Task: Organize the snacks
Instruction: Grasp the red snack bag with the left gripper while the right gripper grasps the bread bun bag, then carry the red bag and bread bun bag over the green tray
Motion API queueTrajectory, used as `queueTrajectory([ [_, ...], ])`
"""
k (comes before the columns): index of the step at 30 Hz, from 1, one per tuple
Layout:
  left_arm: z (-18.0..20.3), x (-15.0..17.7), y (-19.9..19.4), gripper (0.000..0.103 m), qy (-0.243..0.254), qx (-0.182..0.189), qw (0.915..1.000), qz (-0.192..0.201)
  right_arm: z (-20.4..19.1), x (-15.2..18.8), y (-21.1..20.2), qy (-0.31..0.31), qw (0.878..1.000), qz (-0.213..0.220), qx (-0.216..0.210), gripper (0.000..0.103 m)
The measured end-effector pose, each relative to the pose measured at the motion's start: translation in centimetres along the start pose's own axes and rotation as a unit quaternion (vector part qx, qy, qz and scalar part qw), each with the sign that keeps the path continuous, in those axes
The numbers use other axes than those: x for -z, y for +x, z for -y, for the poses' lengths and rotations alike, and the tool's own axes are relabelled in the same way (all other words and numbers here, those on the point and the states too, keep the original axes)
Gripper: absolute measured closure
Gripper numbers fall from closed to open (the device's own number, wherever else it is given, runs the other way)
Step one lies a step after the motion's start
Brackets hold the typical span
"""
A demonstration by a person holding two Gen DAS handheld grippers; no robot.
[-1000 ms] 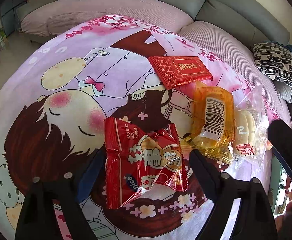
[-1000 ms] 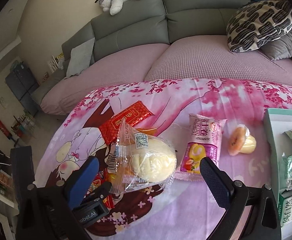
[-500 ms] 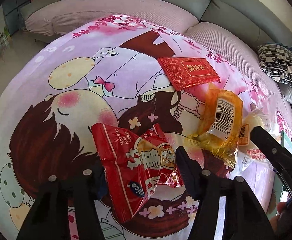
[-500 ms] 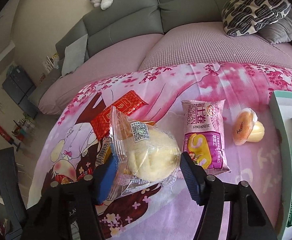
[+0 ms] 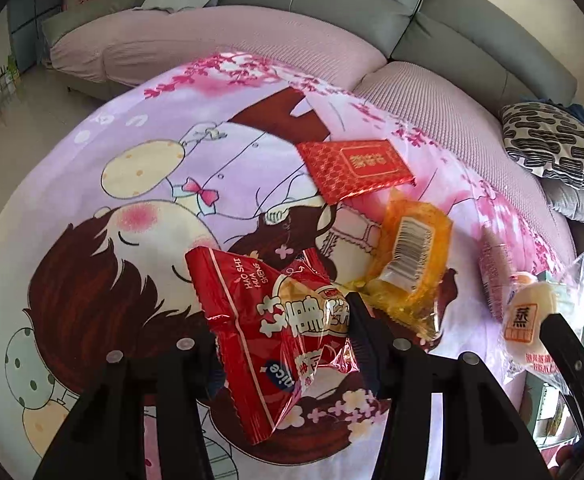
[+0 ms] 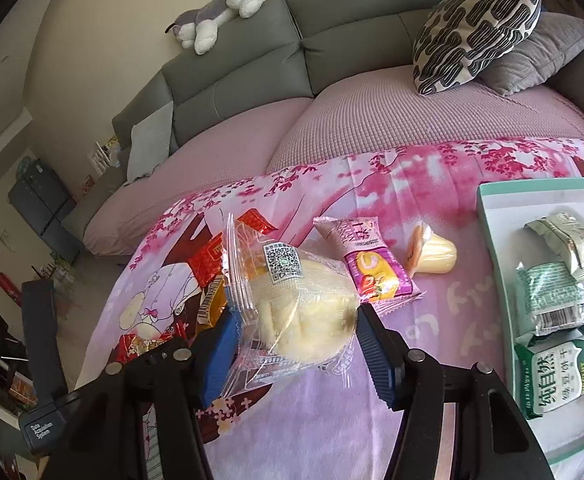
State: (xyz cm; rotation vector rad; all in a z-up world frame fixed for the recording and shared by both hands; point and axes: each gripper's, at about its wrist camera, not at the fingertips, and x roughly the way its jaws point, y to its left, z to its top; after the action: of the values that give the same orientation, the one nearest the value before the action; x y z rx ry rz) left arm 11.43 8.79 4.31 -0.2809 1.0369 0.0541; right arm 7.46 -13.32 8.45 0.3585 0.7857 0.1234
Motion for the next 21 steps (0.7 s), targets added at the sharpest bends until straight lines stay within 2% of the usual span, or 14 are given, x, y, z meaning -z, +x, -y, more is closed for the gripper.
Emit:
queueTrajectory([
  [8, 2.8, -0.2, -2.2, 0.049, 0.021, 0.012, 0.9993, 0.03, 1.9, -0.1, -3.5, 0.008, 0.999, 0.03, 0.019, 0.041],
  [21, 10.6, 1.6, -4.0, 0.049, 0.089, 0.034, 0.9942, 0.05, 9.0, -1.0, -7.0, 0.056, 0.994, 0.063, 0.07, 0.041],
])
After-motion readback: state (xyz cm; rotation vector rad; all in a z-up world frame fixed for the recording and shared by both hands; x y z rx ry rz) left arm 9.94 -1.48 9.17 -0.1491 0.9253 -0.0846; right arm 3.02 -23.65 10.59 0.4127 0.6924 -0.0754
